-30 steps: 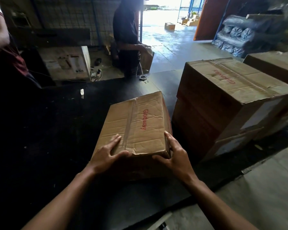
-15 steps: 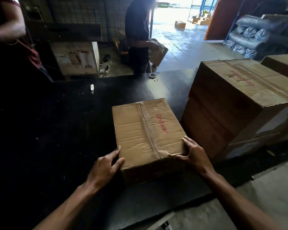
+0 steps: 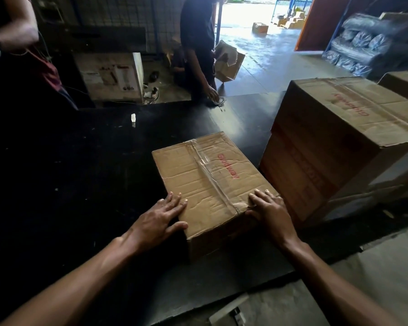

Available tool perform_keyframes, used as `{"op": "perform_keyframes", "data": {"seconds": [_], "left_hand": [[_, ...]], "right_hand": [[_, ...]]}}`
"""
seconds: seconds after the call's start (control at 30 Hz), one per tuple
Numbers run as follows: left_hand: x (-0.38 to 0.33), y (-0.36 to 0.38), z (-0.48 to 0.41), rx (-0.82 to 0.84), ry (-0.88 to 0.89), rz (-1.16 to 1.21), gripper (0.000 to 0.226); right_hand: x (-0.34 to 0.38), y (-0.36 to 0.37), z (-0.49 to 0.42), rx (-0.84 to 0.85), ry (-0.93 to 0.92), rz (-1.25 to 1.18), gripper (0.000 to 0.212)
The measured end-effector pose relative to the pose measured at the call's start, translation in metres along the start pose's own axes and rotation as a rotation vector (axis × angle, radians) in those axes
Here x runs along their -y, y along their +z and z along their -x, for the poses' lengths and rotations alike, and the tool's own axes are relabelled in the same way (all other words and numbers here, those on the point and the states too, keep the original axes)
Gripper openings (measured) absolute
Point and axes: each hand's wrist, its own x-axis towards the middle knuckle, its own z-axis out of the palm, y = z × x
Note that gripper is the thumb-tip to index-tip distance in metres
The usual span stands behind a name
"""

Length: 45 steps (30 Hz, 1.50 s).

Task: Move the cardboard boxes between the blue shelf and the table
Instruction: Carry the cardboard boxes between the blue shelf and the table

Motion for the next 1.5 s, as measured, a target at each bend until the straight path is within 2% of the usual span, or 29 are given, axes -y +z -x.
{"op": "perform_keyframes", "data": {"seconds": [0.1,0.2,0.3,0.4,0.53,0.6,0.7,0.8,0.9,1.0,1.1,1.2,1.3,1.4,1.5], "left_hand": [[-0.017,0.004,0.012,0.022,0.097,-0.068,0.082],[-0.005,-0.004,0.008,-0.011,0.17,-0.104,0.064],[0.03,-0.013,-0.011,-0.043,0.057,-0.14,0.067],[0.045,-0.011,-0.025,-0.072,0.006,-0.135,0.078],[0.019,0.012,-0.027,-0.309,-0.046,-0.167,0.076],[-0.005,0.027,-0.028,-0.371,-0.091,-0.214,0.075],[-0.023,0.033,-0.033,-0.38,-0.07,-0.28,0.062],[-0.002,0.007,-0.038,-0.351,-0.046,-0.243,0.059],[0.04,-0.024,-0.043,-0.194,-0.179,-0.092,0.064],[0.067,-0.04,-0.045,-0.069,-0.302,0.191,0.067],[0.062,-0.027,-0.041,-0.178,-0.3,0.338,0.062],[0.033,-0.004,-0.017,-0.335,-0.224,0.313,0.052],[0.007,0.008,0.013,-0.393,-0.12,0.221,0.047],[0.015,0.0,0.018,-0.316,-0.033,0.173,0.057],[0.039,-0.019,-0.005,-0.048,0.009,0.135,0.073]], "right_hand": [[-0.003,-0.005,-0.005,-0.051,0.075,-0.07,0.051],[0.009,-0.002,-0.001,-0.074,0.102,-0.177,0.049],[0.023,0.003,0.013,-0.039,0.1,-0.256,0.053],[0.037,0.007,0.033,0.01,0.093,-0.301,0.072],[0.057,0.018,0.051,0.053,0.089,-0.31,0.101],[0.061,0.026,0.055,0.068,0.085,-0.27,0.106],[0.053,0.03,0.052,0.047,0.081,-0.186,0.092],[0.038,0.021,0.043,0.046,0.049,-0.143,0.08],[0.025,0.004,0.037,0.059,0.057,-0.152,0.075],[0.019,-0.003,0.036,0.082,0.047,-0.161,0.073],[0.012,-0.005,0.031,0.038,0.089,-0.156,0.069],[0.001,-0.01,0.018,-0.042,0.226,-0.131,0.063],[-0.003,-0.009,0.006,-0.036,0.253,-0.07,0.061],[0.004,-0.004,0.0,-0.01,0.21,-0.064,0.064],[0.018,0.003,0.0,0.013,0.124,-0.095,0.065]]}}
